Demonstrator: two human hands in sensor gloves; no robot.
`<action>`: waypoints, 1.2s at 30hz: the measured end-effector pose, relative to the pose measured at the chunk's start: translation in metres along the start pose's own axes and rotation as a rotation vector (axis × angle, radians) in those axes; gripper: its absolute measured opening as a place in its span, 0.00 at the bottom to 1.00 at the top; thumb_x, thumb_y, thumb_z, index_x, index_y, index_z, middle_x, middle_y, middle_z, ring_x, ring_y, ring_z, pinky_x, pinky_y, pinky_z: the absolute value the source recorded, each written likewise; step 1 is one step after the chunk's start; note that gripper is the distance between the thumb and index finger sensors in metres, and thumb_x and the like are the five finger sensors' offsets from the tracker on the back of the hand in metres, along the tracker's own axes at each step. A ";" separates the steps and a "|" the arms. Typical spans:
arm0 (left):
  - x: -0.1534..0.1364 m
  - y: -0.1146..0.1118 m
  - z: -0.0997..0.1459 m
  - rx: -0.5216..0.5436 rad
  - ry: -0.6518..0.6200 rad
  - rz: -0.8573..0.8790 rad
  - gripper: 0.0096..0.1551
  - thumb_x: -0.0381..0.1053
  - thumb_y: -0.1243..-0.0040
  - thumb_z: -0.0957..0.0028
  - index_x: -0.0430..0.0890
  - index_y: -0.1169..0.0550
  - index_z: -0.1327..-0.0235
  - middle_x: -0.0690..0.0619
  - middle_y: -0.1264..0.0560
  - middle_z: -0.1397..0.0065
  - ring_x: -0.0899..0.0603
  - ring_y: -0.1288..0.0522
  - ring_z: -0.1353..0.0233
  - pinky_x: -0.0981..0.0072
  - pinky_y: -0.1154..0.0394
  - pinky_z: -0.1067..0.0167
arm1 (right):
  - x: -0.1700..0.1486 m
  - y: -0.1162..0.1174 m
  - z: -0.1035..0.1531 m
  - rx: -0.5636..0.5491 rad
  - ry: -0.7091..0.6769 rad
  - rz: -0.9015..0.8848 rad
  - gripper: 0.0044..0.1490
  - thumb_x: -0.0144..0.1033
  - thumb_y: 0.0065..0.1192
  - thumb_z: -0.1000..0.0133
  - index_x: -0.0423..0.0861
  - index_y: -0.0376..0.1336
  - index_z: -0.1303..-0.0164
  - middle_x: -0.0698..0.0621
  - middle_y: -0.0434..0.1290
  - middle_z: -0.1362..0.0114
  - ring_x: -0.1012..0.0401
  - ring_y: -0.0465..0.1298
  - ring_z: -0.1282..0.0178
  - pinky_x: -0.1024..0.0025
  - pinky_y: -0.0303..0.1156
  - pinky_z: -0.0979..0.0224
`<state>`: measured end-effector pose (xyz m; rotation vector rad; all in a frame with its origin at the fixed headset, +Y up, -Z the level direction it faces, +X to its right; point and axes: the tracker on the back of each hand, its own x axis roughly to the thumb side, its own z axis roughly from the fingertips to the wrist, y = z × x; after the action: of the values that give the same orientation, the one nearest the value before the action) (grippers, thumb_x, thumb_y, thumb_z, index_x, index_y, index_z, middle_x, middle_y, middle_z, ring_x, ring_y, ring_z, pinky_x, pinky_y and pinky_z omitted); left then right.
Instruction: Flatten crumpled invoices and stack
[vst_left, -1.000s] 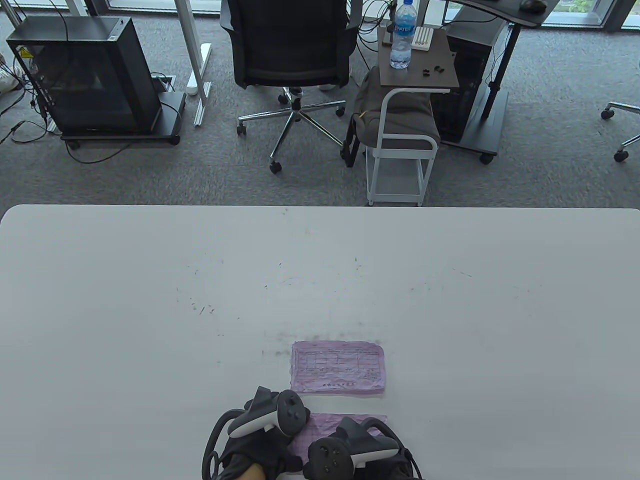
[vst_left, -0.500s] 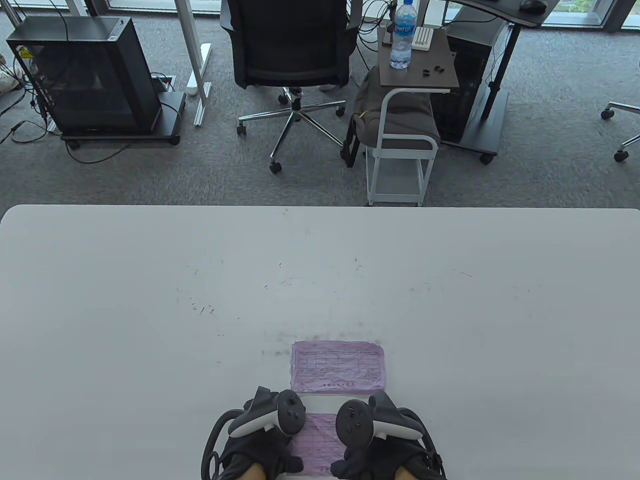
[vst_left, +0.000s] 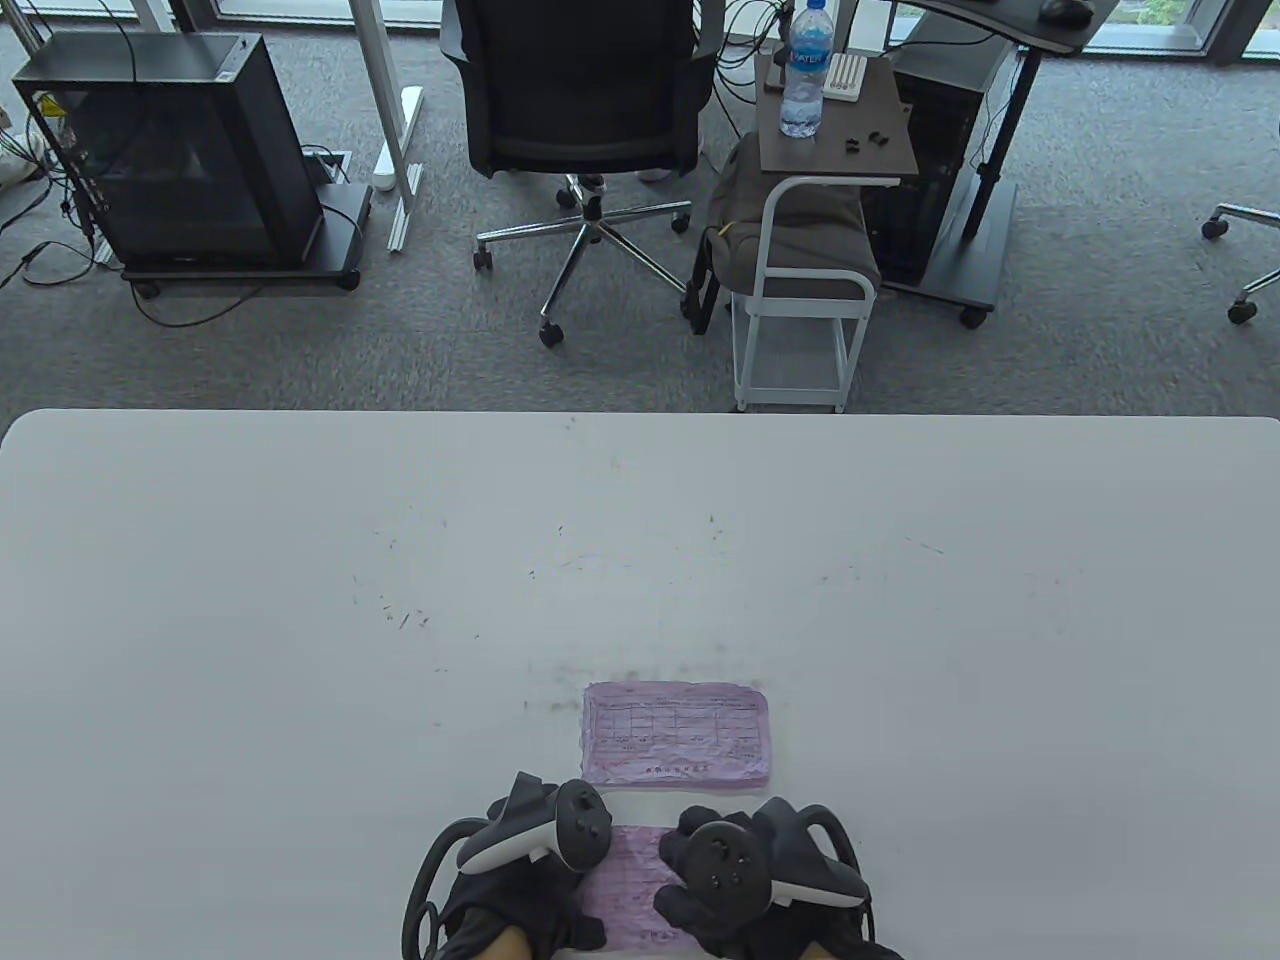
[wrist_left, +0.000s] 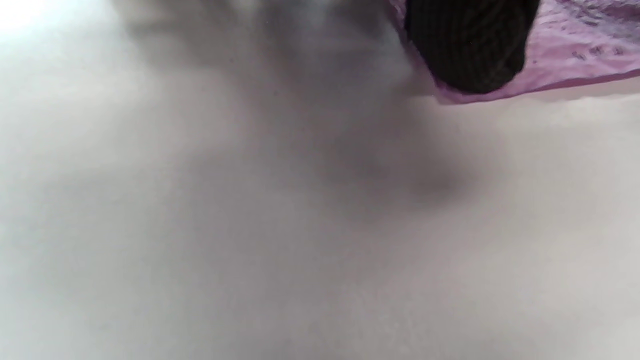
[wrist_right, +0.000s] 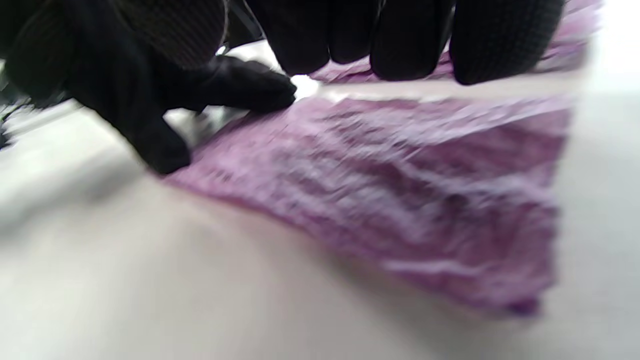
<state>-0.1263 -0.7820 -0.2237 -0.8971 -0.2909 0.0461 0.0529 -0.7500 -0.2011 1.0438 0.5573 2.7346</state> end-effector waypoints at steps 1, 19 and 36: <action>0.000 0.000 0.000 0.000 0.000 0.000 0.56 0.61 0.37 0.44 0.56 0.62 0.23 0.41 0.76 0.24 0.19 0.72 0.26 0.23 0.56 0.32 | 0.005 0.004 -0.003 0.033 -0.019 0.036 0.38 0.53 0.53 0.36 0.42 0.52 0.23 0.37 0.51 0.18 0.38 0.61 0.27 0.38 0.68 0.35; 0.001 0.000 0.000 -0.002 0.000 0.001 0.56 0.61 0.38 0.44 0.56 0.62 0.23 0.41 0.76 0.24 0.18 0.72 0.26 0.23 0.56 0.32 | -0.021 0.005 -0.002 0.185 0.509 0.127 0.35 0.48 0.53 0.33 0.36 0.54 0.26 0.30 0.59 0.25 0.37 0.68 0.34 0.40 0.74 0.42; 0.001 0.000 0.001 0.004 -0.004 0.006 0.56 0.60 0.37 0.44 0.56 0.62 0.22 0.40 0.76 0.24 0.18 0.72 0.26 0.23 0.56 0.33 | -0.011 -0.011 0.010 -0.042 0.081 -0.042 0.32 0.50 0.53 0.35 0.42 0.59 0.28 0.32 0.56 0.21 0.36 0.63 0.29 0.36 0.69 0.38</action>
<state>-0.1259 -0.7816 -0.2229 -0.8940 -0.2919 0.0538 0.0682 -0.7402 -0.2047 0.9044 0.5250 2.7492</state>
